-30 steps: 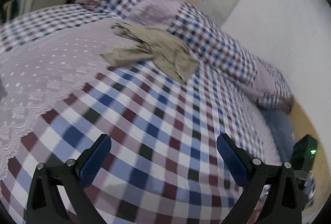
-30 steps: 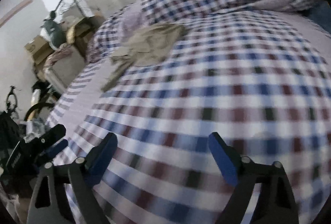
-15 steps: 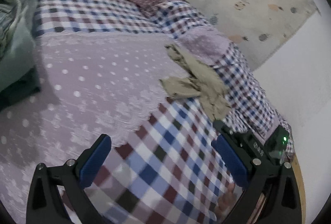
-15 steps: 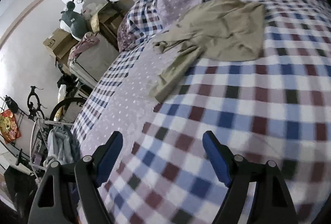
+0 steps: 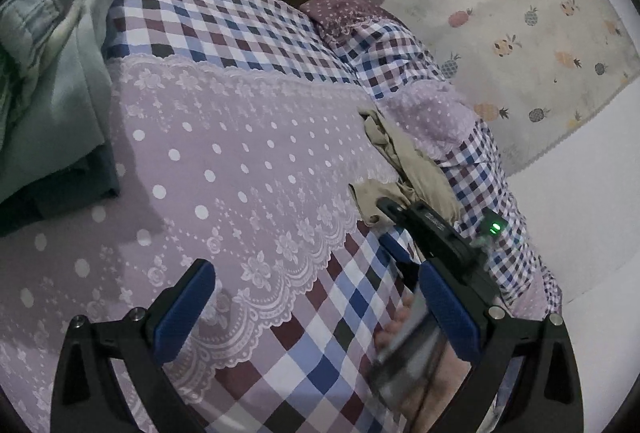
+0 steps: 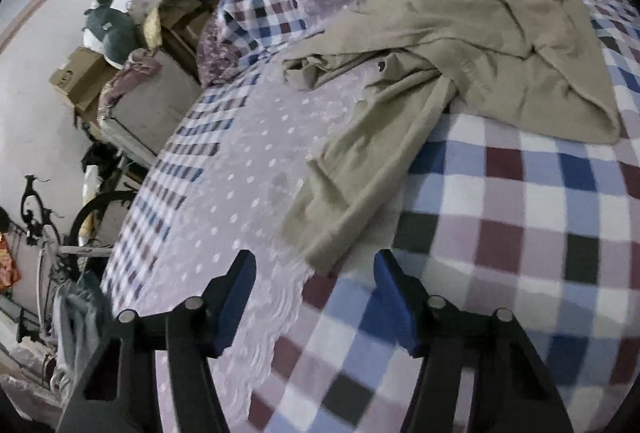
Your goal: Fold clothes
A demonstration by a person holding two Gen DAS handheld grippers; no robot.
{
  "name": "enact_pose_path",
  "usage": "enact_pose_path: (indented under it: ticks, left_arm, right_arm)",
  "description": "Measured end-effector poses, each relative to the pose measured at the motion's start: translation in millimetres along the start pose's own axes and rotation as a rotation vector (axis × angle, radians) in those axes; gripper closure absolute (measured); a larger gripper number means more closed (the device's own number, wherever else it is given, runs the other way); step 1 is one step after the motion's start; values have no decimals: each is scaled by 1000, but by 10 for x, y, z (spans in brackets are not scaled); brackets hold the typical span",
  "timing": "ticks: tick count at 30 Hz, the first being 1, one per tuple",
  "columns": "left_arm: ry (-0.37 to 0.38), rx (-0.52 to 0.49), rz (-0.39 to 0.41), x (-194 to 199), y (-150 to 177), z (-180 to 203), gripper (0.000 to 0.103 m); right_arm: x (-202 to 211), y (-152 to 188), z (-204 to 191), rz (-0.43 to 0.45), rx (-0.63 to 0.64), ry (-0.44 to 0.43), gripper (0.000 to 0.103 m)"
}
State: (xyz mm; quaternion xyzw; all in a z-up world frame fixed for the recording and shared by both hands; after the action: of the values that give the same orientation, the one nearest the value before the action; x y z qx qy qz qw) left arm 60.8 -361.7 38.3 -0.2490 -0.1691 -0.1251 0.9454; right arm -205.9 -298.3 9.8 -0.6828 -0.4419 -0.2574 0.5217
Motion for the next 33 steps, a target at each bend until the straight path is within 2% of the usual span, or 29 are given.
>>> enact_pose_path:
  ticks: [3,4,5,6,7,11,16,22,24,27,30,33]
  left_arm:
    - [1,4,5,29,-47,-30,0]
    - [1,5,5,37,-63,-40,0]
    - [1,6,5,45,-75,-50,0]
    - [3,12,1,44,-82,-64,0]
    - [7,19,-2,42,-88,-78,0]
    - [52,52,-63,-22,-64,-105,1]
    - [174,114,-147,-124,49,-79,2]
    - [374,307,-286,-336,401,-36,3]
    - [468,389,-337,-398,574,23,3]
    - [571,494,-372,-442,776,92,3]
    - [626,589,-400,-491,961,131,3]
    - [655,685,-391,-512,1081,118,3]
  right_arm:
    - [-152,-75,-101,8,37,50,41]
    - [-179,-96,-127,11,52,77,53]
    - [-192,-109,-133,12,59,107,80]
    - [-202,-119,-133,12,62,134,94]
    - [-196,-112,-105,10,54,148,97]
    - [30,8,11,53,34,108,98]
    - [576,264,253,89,-28,-4,98]
    - [1238,610,540,116,-96,-107,98]
    - [1436,716,611,121,-121,-149,98]
    - [1695,847,642,123,-148,-210,98]
    - [1898,938,633,119,-156,-253,98]
    - [2039,1019,639,106,-166,-281,98]
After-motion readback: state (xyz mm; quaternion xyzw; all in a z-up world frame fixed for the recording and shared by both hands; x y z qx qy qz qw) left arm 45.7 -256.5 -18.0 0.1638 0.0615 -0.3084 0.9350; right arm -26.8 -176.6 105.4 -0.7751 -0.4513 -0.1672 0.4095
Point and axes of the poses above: each gripper's, at about its wrist camera, not at the fingertips, and x roughly against the way its jaws point, z to its right, y to its underside, the point moved 1 cm from there along -x, roughly the way its jaws point, and after that the axes turned 15 degrees about y, right-handed, at the moved point
